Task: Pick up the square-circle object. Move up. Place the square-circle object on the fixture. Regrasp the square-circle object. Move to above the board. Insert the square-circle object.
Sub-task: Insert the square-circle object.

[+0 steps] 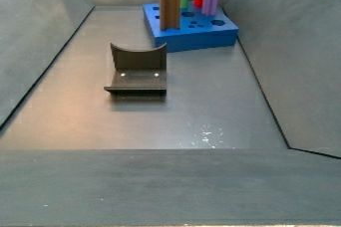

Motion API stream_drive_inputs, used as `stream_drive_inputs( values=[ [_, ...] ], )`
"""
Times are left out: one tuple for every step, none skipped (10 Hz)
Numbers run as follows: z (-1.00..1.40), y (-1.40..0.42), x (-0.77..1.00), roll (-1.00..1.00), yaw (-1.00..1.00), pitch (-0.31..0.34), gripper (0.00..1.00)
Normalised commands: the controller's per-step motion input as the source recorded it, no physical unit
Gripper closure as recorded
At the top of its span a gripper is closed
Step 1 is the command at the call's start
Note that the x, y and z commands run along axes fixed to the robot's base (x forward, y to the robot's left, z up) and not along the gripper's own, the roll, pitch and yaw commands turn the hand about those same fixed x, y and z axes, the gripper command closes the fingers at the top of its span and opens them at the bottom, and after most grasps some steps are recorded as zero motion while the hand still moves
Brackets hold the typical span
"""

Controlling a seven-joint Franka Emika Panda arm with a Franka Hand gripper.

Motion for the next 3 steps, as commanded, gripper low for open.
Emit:
stream_drive_inputs(
  values=[
    [-0.04,0.00,0.00,-0.01,0.00,-0.060,1.00],
    [-0.01,-0.03,0.00,0.01,0.00,-0.009,1.00],
    [0.00,0.00,0.00,0.00,0.00,0.000,1.00]
  ],
)
